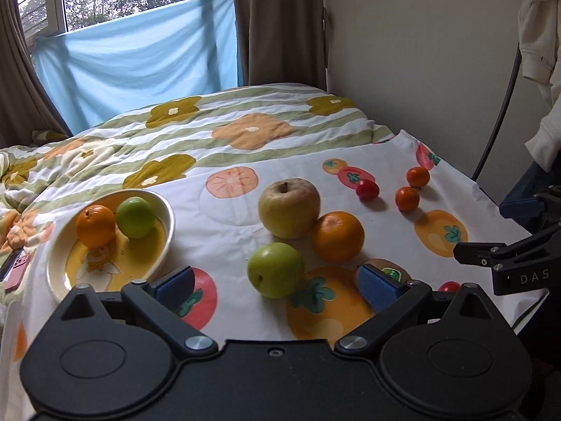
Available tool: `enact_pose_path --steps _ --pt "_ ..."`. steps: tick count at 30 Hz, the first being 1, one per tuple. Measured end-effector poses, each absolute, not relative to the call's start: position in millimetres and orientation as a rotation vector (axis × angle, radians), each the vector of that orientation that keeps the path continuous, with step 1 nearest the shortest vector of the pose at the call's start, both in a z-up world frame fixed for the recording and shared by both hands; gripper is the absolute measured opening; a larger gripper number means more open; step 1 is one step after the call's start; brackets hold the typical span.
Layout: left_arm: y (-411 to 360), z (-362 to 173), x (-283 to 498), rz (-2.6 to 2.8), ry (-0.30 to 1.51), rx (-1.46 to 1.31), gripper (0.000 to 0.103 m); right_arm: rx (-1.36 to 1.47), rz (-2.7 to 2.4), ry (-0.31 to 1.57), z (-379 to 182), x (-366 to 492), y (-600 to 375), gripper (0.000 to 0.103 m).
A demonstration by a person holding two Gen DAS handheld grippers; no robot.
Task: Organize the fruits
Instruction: 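Grasp the kiwi with the left tool while the right tool grasps the red tomato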
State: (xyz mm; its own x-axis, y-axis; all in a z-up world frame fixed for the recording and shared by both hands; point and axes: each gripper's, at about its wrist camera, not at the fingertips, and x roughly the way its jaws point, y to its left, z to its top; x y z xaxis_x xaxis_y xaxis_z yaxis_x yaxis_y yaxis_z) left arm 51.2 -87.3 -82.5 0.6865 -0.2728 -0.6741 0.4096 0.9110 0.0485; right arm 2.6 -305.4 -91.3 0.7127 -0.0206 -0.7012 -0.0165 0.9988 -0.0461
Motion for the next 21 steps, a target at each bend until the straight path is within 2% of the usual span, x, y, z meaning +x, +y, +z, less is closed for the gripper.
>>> enact_pose_path --steps 16,21 --pt "-169 -151 54 -0.57 0.748 0.339 0.099 -0.055 0.177 0.84 -151 -13 -336 0.103" --pt "-176 -163 60 -0.583 0.764 0.363 0.093 -0.061 0.218 0.837 -159 -13 -329 0.103"
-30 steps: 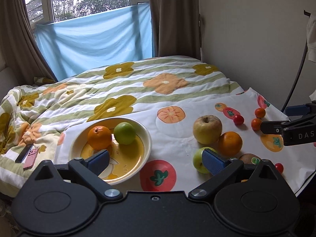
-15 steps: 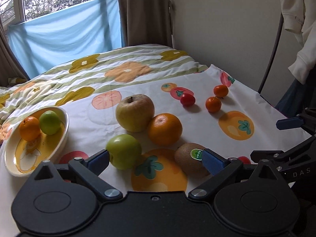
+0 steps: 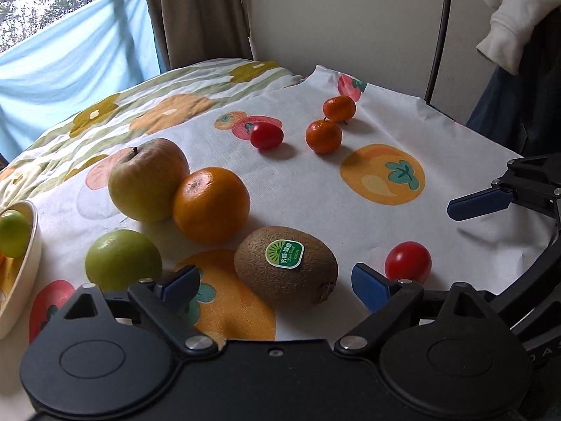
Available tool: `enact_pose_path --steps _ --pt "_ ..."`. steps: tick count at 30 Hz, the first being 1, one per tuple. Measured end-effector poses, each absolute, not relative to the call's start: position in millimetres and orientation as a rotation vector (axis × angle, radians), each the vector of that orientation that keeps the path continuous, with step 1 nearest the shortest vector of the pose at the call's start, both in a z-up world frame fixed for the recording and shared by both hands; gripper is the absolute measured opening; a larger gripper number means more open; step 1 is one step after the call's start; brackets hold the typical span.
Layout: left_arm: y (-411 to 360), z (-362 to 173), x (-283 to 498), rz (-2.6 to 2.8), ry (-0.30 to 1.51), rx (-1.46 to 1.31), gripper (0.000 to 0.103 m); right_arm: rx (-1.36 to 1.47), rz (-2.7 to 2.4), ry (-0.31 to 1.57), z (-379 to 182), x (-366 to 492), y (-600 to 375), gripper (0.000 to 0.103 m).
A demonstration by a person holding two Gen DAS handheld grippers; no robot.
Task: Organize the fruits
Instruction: 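Grasp the kiwi with the left tool while the right tool grasps the red tomato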
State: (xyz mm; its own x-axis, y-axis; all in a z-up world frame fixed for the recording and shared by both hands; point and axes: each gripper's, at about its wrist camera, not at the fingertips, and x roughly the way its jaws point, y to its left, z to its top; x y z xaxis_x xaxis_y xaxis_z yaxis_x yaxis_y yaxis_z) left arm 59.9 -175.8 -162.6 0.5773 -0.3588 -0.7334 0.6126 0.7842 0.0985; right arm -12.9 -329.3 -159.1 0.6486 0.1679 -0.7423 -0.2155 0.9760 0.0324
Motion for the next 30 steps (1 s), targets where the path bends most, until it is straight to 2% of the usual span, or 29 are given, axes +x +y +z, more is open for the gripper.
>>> enact_pose_path --steps 1,6,8,14,22,25,27,30 --pt "-177 -164 61 -0.586 0.767 0.365 0.092 -0.065 0.225 0.834 -160 -13 -328 0.103" --pt "-183 -170 63 -0.595 0.765 0.382 0.089 -0.087 0.249 0.836 -164 -14 -322 0.089" --pt "-182 -170 65 -0.599 0.774 0.365 0.087 -0.091 0.257 0.837 -165 -14 -320 0.087" --pt "-181 -167 64 -0.615 0.775 0.346 0.066 -0.096 0.268 0.822 -166 -12 -318 0.075" --pt "-178 -166 63 -0.609 0.781 0.332 0.065 -0.114 0.273 0.813 -165 -11 -313 0.066" --pt "-174 -165 62 -0.597 0.786 0.324 0.065 -0.115 0.269 0.814 -165 -12 -312 0.061" --pt "-171 -165 60 -0.588 0.791 0.32 0.065 -0.121 0.274 0.815 -164 -13 -310 0.053" --pt "-165 -164 58 -0.575 0.798 0.312 0.065 -0.133 0.279 0.811 -165 -12 -308 0.052"
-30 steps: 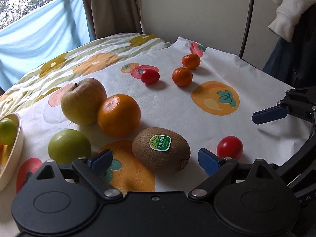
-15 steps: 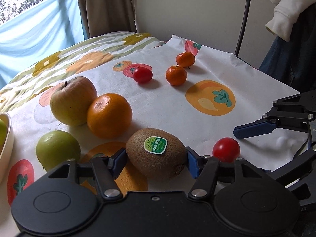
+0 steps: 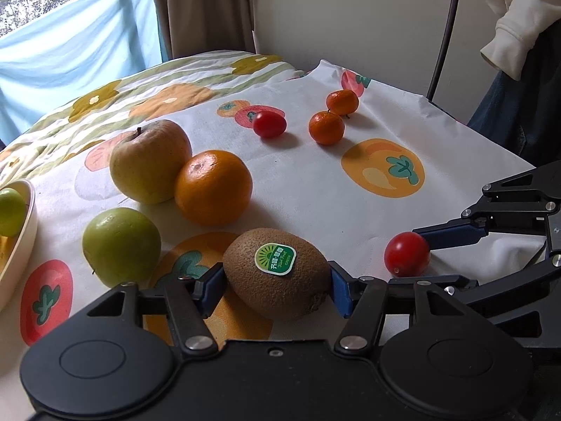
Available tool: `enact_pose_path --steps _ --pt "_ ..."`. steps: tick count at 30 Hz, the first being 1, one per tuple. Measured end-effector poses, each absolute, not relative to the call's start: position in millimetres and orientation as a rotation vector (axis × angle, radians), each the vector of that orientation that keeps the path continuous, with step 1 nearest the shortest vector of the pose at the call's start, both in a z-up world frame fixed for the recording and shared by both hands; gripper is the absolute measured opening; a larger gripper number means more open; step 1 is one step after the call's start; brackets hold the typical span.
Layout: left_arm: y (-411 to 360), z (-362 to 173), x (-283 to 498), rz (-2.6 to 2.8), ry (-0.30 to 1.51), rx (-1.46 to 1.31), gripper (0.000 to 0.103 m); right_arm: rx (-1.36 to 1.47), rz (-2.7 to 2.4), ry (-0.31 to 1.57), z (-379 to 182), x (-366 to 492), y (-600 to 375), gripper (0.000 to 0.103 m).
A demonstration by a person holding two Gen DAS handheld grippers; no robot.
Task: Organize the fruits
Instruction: 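Grasp the kiwi with the left tool while the right tool grasps the red tomato, then carry the kiwi and red tomato over the duck bowl with both tools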
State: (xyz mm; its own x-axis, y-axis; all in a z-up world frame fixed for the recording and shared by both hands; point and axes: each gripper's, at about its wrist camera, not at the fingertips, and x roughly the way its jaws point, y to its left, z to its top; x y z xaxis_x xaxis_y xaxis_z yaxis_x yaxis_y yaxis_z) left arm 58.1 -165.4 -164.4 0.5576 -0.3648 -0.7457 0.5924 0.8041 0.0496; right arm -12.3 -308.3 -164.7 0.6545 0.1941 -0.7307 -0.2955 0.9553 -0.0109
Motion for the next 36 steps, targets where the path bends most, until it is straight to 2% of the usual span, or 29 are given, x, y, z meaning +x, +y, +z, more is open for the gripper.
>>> enact_pose_path --steps 2,15,26,36 --pt "-162 -164 56 -0.566 0.8 0.31 0.065 -0.135 0.279 0.809 -164 -11 -307 0.049" --pt "-140 -153 46 -0.499 0.794 0.267 0.065 -0.133 0.28 0.782 -152 -10 -299 0.049" --pt "-107 -114 34 -0.411 0.746 0.224 0.065 -0.142 0.321 0.741 -118 -4 -279 0.049" --pt "-41 -73 41 -0.299 0.71 0.163 0.065 -0.14 0.349 0.695 -79 21 -240 0.049"
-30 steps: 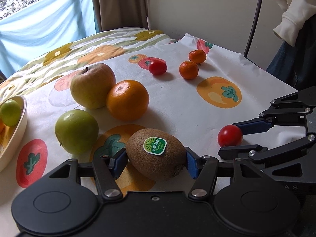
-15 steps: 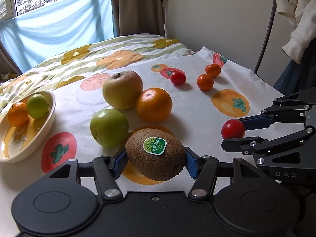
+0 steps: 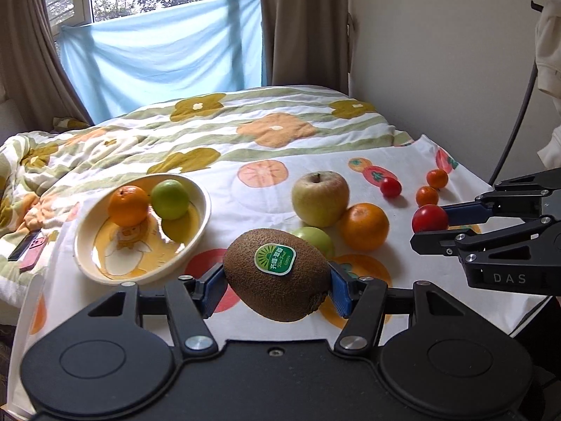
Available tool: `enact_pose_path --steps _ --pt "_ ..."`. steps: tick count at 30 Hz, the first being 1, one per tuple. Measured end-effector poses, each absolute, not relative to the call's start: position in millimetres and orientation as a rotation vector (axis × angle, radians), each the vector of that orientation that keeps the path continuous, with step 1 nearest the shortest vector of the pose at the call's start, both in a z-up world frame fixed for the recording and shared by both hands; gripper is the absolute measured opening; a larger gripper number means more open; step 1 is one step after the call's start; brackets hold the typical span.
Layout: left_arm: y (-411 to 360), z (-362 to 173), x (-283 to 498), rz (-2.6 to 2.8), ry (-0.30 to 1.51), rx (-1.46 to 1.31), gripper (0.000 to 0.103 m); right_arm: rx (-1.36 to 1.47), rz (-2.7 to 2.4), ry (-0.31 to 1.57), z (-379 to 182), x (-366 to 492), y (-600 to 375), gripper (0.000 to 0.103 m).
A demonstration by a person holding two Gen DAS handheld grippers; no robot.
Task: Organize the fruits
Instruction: 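Carry the kiwi and red tomato over the duck bowl with both tools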
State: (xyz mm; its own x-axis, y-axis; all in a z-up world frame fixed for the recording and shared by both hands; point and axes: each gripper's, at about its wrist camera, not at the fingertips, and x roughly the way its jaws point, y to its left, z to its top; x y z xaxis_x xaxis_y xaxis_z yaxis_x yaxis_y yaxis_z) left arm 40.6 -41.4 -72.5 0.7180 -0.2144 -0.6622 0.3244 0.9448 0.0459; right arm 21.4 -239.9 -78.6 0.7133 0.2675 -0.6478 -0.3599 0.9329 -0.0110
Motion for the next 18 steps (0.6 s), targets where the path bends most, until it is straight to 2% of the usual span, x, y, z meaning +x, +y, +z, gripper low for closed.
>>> enact_pose_path --steps 18 --pt "89 -52 122 -0.21 0.713 0.182 0.065 -0.128 0.429 0.683 -57 110 -100 0.049"
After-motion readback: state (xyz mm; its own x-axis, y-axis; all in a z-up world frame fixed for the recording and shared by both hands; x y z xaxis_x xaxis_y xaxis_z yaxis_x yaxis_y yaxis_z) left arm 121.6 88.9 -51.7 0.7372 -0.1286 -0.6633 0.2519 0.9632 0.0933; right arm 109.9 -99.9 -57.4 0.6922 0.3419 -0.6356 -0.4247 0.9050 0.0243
